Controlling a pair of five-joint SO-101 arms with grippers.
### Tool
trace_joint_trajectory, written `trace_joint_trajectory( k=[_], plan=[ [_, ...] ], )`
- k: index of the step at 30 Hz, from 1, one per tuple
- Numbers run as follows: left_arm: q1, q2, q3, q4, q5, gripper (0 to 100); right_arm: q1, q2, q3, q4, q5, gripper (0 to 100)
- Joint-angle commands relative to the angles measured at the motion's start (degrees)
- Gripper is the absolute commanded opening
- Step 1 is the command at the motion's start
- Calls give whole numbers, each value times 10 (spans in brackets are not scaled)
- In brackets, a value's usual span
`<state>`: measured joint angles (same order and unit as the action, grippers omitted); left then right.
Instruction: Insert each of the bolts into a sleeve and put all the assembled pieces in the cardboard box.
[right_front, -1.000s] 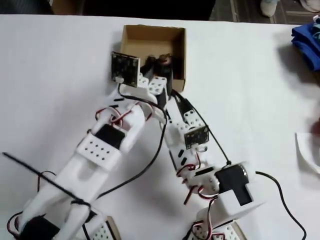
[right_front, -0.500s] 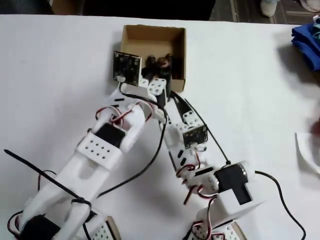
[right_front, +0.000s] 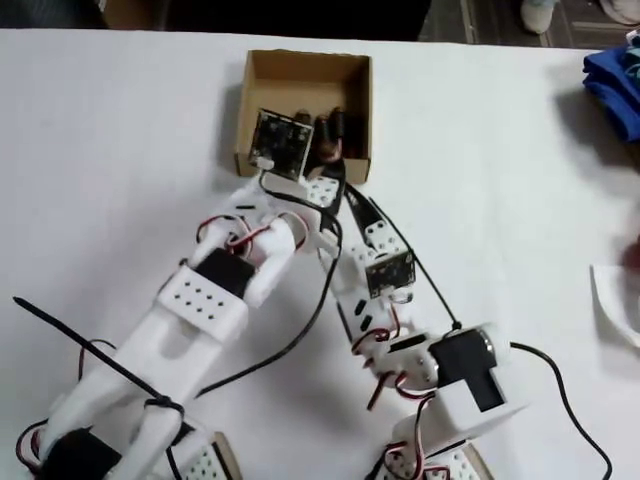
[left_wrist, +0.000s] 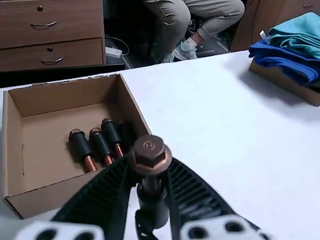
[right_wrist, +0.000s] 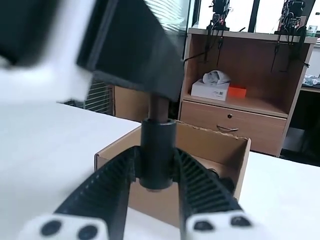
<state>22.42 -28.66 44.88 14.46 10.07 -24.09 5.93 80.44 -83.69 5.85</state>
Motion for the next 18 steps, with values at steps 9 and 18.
trace_joint_trajectory(
  k=[9,18],
  plan=[
    [3,-2,-3,38,-6,25,7,-2,-17,0,2,20],
    [4,-2,-3,55,-7,28,8,-2,-17,0,2,20]
  ],
)
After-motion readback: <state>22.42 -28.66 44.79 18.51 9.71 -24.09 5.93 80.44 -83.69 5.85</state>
